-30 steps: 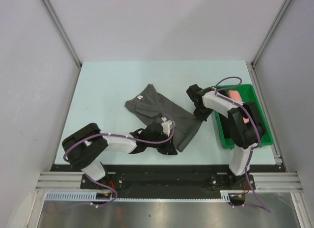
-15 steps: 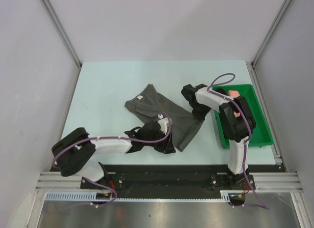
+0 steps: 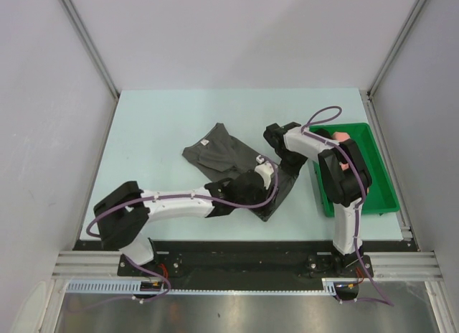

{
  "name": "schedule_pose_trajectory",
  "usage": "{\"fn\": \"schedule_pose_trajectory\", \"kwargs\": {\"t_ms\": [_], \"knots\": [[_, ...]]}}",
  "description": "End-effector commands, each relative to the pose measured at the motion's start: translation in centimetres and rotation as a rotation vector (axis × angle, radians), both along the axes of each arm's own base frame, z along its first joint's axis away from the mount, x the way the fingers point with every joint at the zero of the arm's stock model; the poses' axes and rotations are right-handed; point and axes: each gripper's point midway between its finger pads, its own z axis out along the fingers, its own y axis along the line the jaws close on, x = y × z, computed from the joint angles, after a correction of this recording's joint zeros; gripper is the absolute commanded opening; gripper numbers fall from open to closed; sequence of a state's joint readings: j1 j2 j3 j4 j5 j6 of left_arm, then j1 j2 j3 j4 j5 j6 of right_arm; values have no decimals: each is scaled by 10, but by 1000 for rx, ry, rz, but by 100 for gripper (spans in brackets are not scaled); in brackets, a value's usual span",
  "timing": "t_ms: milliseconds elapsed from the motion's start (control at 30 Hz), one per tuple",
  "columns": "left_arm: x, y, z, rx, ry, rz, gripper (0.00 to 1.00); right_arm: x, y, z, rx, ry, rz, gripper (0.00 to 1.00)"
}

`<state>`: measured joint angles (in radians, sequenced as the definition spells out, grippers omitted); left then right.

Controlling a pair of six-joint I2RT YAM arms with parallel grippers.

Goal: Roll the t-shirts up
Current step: Roll the T-shirt to the center of the board.

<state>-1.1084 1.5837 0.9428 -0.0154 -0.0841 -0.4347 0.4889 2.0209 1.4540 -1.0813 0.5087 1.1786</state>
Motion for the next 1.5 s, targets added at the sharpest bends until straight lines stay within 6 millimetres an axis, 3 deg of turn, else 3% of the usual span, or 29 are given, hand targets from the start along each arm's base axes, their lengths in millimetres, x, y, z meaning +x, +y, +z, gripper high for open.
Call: {"fn": "schedule_pose_trajectory", "kwargs": {"t_ms": [0, 67, 233, 633, 733, 833, 1000, 1133, 1233, 1300, 1333, 1400, 1467], "knots": [[10, -11, 0, 31, -69, 26, 70, 2, -3, 1, -30, -3, -30, 0], [10, -12, -11, 52, -62, 29, 70, 2, -4, 1, -31, -2, -33, 0], [7, -28, -15, 14, -75, 4, 70, 3, -6, 0, -25, 1, -37, 0], [1, -39, -31, -18, -30, -18, 64, 3, -8, -1, -21, 9, -39, 0], [-3, -40, -36, -19, -15, -28, 56, 4, -9, -2, -20, 9, -37, 0], [-6, -40, -42, -18, 9, -31, 39, 4, -9, -2, -20, 11, -33, 0], [-9, -36, -49, -34, 48, -19, 22, 4, -8, -1, -16, 9, -28, 0], [-9, -33, -45, -84, 89, -2, 7, 7, -6, 6, -3, -8, -11, 0], [-12, -29, -45, -157, 169, 3, 2, 10, -4, 9, 12, -19, -1, 2], [-10, -30, -38, -228, 213, 8, 0, 10, -4, 11, 15, -20, 7, 5], [-9, -22, -45, -229, 239, 21, 0, 10, -4, 10, 14, -19, 9, 11], [-10, -22, -40, -279, 277, 21, 0, 9, -3, 12, 16, -19, 16, 19], [-11, -15, -42, -301, 325, 23, 0, 10, -2, 14, 13, -25, 27, 39]]}}
